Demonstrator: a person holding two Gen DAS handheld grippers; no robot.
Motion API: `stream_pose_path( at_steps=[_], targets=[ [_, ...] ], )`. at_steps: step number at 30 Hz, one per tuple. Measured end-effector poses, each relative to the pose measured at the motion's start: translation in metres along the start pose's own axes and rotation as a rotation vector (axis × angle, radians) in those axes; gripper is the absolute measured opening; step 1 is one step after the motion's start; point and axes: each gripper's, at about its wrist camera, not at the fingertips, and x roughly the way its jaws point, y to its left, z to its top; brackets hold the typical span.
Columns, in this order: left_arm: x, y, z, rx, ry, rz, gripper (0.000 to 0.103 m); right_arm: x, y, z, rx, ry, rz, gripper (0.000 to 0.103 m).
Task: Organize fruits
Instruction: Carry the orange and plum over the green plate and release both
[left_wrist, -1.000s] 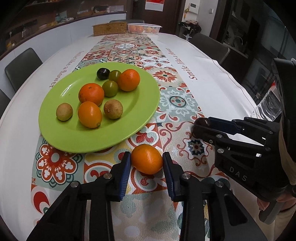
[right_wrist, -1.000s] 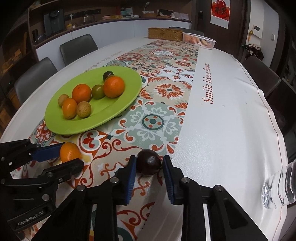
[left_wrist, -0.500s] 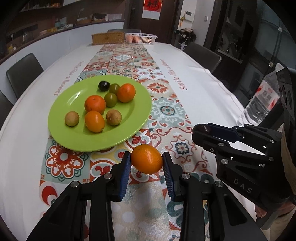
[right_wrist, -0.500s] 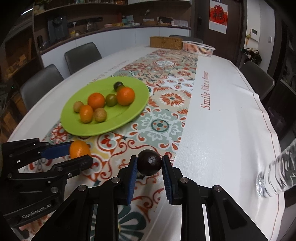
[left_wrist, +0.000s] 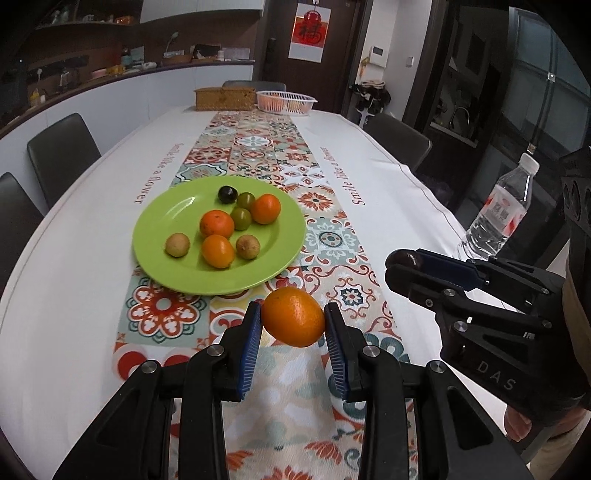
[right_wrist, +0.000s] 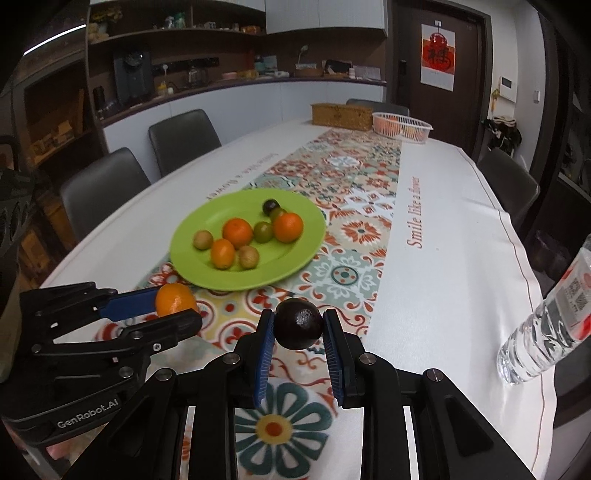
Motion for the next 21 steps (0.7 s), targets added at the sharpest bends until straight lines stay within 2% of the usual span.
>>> stream_pose_path(
  at_steps=[8,21],
  targets=[
    [-0.028,0.014,-0.003,0.005,-0.040,0.012,0.034,-0.016,0.024,0.001,-0.006,-0.022,0.013,0.027],
    [-0.052,0.036,0.017,0.038,-0.106,0.022,0.034,-0.021,0.052,0.024,-0.013,-0.070,0.016,0.027]
  ],
)
